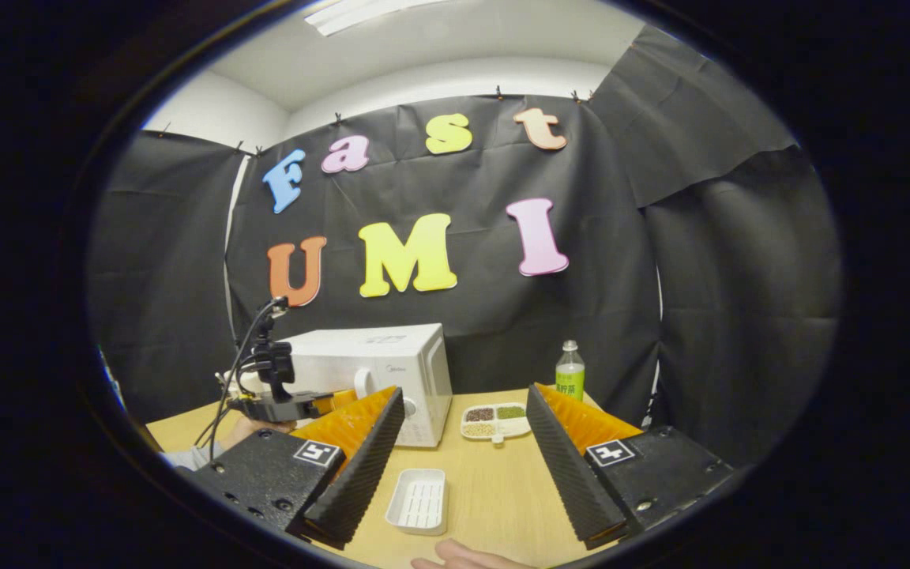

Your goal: Open the microwave oven with the left hand, put the food in, and close the microwave oven.

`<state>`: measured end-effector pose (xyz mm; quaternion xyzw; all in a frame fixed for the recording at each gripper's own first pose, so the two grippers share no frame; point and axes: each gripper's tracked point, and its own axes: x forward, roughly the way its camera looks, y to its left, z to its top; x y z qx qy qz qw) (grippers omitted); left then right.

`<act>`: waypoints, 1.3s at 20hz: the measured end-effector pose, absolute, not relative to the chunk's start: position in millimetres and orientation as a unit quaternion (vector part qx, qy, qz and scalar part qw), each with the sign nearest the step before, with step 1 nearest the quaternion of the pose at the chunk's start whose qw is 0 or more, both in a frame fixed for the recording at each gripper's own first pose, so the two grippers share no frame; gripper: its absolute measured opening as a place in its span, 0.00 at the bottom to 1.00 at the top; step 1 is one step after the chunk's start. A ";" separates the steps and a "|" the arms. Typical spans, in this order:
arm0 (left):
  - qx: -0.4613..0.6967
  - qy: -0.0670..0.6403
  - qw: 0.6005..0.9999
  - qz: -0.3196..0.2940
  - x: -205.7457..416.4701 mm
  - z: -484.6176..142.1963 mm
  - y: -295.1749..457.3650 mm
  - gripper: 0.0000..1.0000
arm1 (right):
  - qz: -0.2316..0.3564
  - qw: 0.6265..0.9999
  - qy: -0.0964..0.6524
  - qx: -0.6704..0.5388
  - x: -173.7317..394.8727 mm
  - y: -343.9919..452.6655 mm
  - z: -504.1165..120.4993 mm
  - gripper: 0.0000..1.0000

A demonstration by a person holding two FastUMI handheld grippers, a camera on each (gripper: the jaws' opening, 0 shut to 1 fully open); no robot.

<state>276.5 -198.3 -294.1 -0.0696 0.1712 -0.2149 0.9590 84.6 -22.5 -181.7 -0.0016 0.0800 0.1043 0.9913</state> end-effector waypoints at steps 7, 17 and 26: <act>-0.043 0.172 0.970 -0.168 224.4 -276.7 -154.6 0.29 | 0.066 0.994 0.077 0.031 56.4 -27.1 -171.7 0.98; -0.028 0.140 0.986 -0.086 141.3 -196.8 -97.8 0.94 | 0.040 0.996 0.073 0.042 32.1 -31.2 -144.9 0.89; -0.005 0.110 0.992 -0.054 72.0 -99.7 -56.6 0.94 | 0.021 1.000 -0.002 -0.006 -0.2 -28.7 -52.5 0.97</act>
